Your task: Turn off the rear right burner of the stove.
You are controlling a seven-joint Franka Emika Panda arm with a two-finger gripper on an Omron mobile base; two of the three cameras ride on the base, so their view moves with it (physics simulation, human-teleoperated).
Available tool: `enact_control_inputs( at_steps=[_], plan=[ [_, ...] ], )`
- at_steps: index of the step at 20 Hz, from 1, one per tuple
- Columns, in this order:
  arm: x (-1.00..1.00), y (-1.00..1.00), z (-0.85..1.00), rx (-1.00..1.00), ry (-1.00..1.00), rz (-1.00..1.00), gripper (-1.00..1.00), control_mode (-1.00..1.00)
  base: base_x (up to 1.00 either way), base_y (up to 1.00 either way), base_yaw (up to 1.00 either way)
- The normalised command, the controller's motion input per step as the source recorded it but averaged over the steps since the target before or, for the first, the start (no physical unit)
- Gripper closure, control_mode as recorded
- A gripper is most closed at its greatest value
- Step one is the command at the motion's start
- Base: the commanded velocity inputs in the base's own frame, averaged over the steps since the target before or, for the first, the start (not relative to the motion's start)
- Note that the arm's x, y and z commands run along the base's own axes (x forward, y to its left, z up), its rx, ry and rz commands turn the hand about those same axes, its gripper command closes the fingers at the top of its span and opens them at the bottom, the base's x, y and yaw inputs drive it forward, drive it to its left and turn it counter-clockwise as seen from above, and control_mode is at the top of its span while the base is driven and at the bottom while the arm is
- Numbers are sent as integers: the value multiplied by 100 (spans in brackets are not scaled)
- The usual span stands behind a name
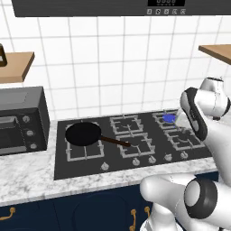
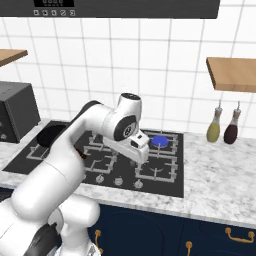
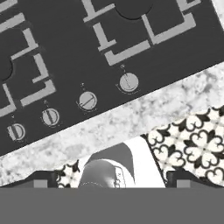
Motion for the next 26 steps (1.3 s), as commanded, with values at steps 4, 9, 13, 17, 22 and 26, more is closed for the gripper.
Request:
enact_control_inputs(
  at_steps=[4, 9, 13, 17, 22, 26],
  plan=[
    [8, 11, -100, -9, 43, -26, -100, -100, 0, 0, 0],
    [16, 32, -51, 9, 5, -9, -100, -100, 0, 0, 0],
    [17, 3, -18, 26, 0, -33, -100, -100, 0, 0, 0],
    [36, 2, -30, 11, -2, -39, -100, -100, 0, 0, 0],
    [40, 4, -25, -1, -1, -24, -100, -100, 0, 0, 0],
    [6, 9, -50, -10, 0, 0, -100, -100, 0, 0, 0]
  ],
)
